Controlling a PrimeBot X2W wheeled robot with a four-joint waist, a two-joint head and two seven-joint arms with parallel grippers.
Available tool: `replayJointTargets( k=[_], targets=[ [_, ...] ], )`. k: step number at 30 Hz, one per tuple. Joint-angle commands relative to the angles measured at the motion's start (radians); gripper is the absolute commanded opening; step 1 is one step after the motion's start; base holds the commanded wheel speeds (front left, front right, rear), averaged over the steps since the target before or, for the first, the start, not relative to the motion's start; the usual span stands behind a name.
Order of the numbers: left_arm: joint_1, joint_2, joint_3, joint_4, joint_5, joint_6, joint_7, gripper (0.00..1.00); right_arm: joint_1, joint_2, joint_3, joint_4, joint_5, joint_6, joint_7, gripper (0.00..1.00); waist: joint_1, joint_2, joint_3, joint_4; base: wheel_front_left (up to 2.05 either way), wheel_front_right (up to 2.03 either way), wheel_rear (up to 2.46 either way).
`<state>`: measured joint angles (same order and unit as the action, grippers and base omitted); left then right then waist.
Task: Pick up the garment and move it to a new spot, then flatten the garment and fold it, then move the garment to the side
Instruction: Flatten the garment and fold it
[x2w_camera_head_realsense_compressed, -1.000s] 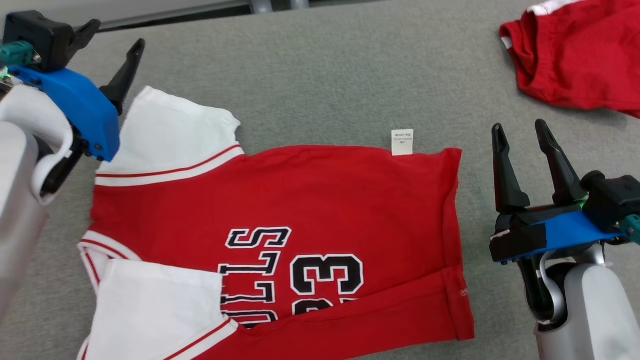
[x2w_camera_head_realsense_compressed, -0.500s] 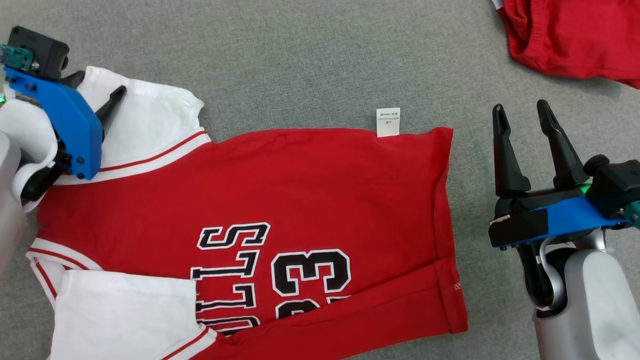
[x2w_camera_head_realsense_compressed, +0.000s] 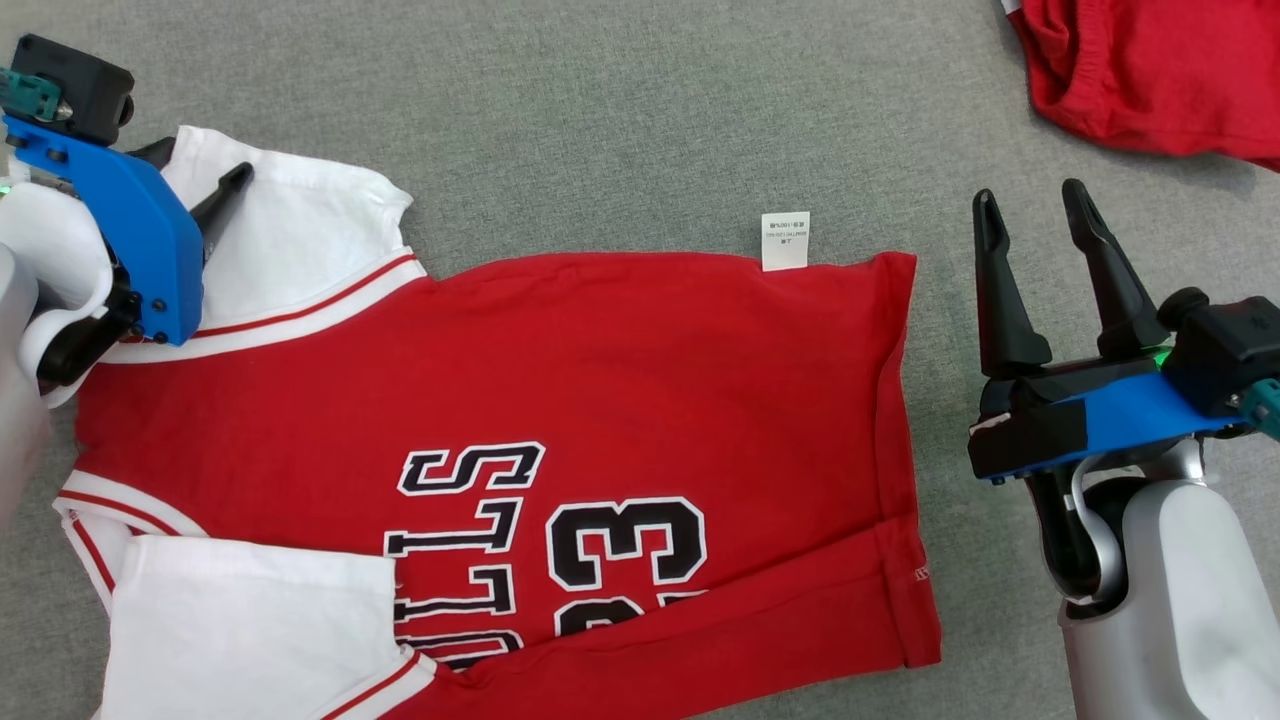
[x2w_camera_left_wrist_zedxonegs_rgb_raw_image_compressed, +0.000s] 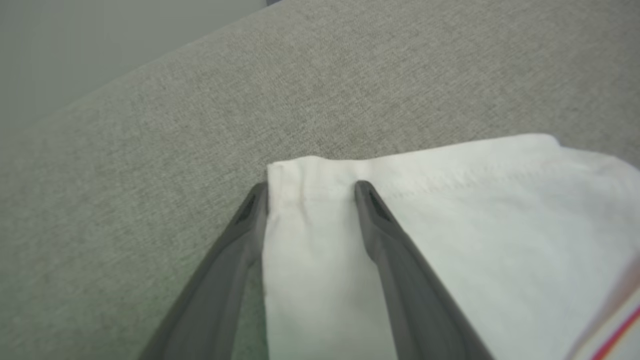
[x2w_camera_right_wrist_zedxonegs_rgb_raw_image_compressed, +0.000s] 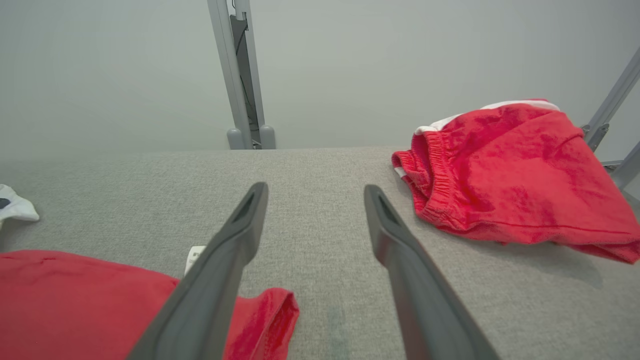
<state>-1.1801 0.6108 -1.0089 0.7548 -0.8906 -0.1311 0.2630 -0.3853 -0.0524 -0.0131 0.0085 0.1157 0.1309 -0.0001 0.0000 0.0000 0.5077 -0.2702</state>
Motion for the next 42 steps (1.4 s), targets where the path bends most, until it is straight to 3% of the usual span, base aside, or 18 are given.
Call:
replayJointTargets(
  k=[1, 7, 17, 31, 32, 34, 42],
  targets=[
    [0.009, -0.003, -0.025, 0.017, -0.004, 0.002, 0.004, 0.0, -0.015, 0.003, 0.003, 0.0, 0.001, 0.0, 0.006, 1.0, 0.0, 0.0, 0.002, -0.001, 0.0, 0.0, 0.0],
    [-0.018, -0.006, -0.062, 0.028, -0.02, 0.002, -0.047, 0.0, -0.029, -0.021, 0.027, 0.01, 0.016, 0.0, 0.075, 1.0, 0.0, 0.0, -0.008, 0.006, 0.0, 0.0, 0.0],
    [-0.049, -0.023, -0.141, 0.001, -0.055, 0.001, -0.125, 0.0, -0.02, -0.07, 0.05, 0.045, 0.061, 0.0, 0.306, 1.0, 0.0, 0.0, -0.035, 0.055, 0.0, 0.0, 0.0],
    [-0.086, -0.047, -0.21, 0.006, -0.11, 0.001, -0.196, 0.0, -0.062, -0.091, 0.054, 0.202, 0.067, 0.0, 0.408, 1.0, 0.0, 0.0, -0.02, 0.103, 0.0, 0.0, 0.0],
    [-0.089, -0.048, -0.214, 0.006, -0.112, 0.001, -0.2, 0.0, -0.064, -0.089, 0.056, 0.212, 0.076, 0.0, 0.413, 0.49, 0.0, 0.0, -0.02, 0.104, 0.0, 0.0, 0.0],
    [-0.092, -0.052, -0.22, 0.007, -0.121, 0.001, -0.211, 0.0, -0.067, -0.09, 0.064, 0.226, 0.09, 0.0, 0.422, 0.0, 0.0, 0.0, -0.021, 0.108, 0.0, 0.0, 0.0],
    [-0.1, -0.055, -0.224, 0.006, -0.155, 0.001, -0.31, 0.0, -0.089, -0.102, 0.022, 0.215, 0.084, 0.0, 0.302, 0.0, 0.0, 0.0, -0.052, 0.139, 0.0, 0.0, 0.0]
  ],
)
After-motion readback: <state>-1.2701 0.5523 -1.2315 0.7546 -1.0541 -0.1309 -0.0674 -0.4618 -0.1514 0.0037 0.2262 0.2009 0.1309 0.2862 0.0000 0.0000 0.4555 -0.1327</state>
